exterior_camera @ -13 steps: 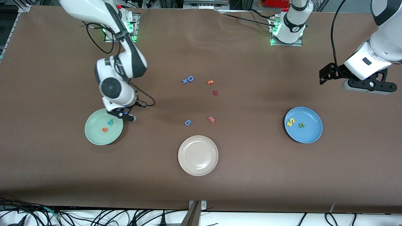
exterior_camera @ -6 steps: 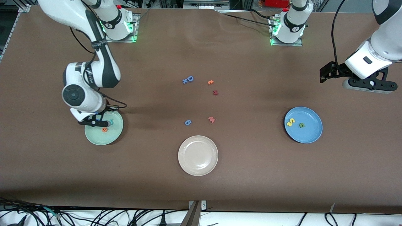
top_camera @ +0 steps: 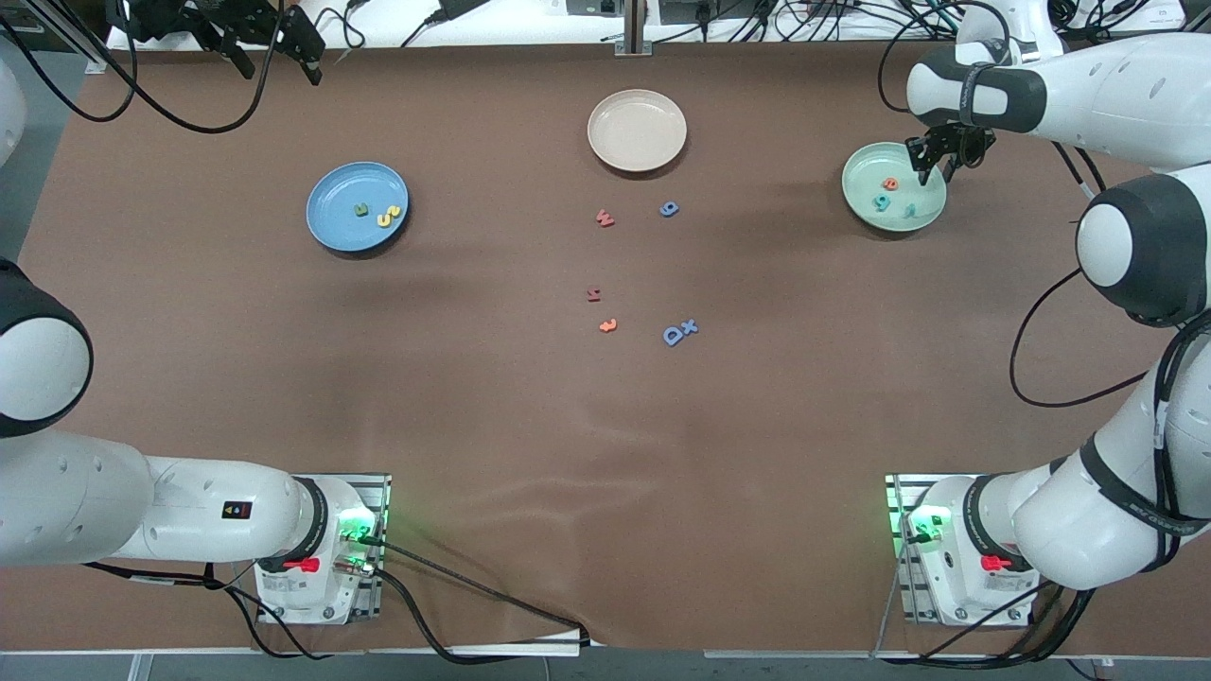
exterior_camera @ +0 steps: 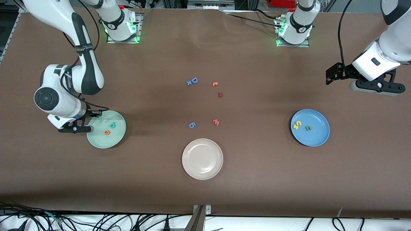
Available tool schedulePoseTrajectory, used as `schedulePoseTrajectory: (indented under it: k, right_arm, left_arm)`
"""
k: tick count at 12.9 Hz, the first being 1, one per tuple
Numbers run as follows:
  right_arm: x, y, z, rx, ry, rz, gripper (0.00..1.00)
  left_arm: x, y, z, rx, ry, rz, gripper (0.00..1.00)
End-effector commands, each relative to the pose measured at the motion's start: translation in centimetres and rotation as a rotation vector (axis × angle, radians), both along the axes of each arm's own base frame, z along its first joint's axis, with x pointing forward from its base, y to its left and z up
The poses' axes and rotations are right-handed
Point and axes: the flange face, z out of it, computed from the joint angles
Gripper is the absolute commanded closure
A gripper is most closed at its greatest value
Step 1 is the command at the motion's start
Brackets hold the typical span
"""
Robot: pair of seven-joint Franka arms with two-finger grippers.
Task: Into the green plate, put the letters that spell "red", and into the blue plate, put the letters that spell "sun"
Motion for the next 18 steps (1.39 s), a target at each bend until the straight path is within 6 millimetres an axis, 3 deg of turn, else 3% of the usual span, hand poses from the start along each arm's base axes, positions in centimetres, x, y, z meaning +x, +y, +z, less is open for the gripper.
schedulePoseTrajectory:
  k: [1, 5, 7, 12, 18]
  right_arm:
    - [0.6, 0.3, 0.6, 0.005, -0.001, 0.0, 0.01]
    - [0.0, 1.0, 2.9, 0.024, 0.005, -0.032, 0.0]
    - [-0.6, 3.2, 4.1, 0.028, 0.009, -0.095, 0.0]
    - [-1.3, 8.5, 11.0, 0.034, 0.081, -0.172, 0.0]
    - [-3.4, 10.1, 17.8, 0.08, 0.089, -0.13, 0.0]
  left_arm:
    - [-0.2, -0.2, 0.8, -0.024, 0.001, 0.009, 0.0]
    - [0.0, -0.1, 0.9, -0.025, -0.004, 0.009, 0.0]
    - [0.1, -0.1, 1.0, -0.025, -0.007, 0.012, 0.0]
    - [0.0, 0.0, 1.1, -0.021, -0.007, 0.014, 0.0]
    - [0.0, 0.0, 1.2, -0.021, -0.009, 0.014, 0.0]
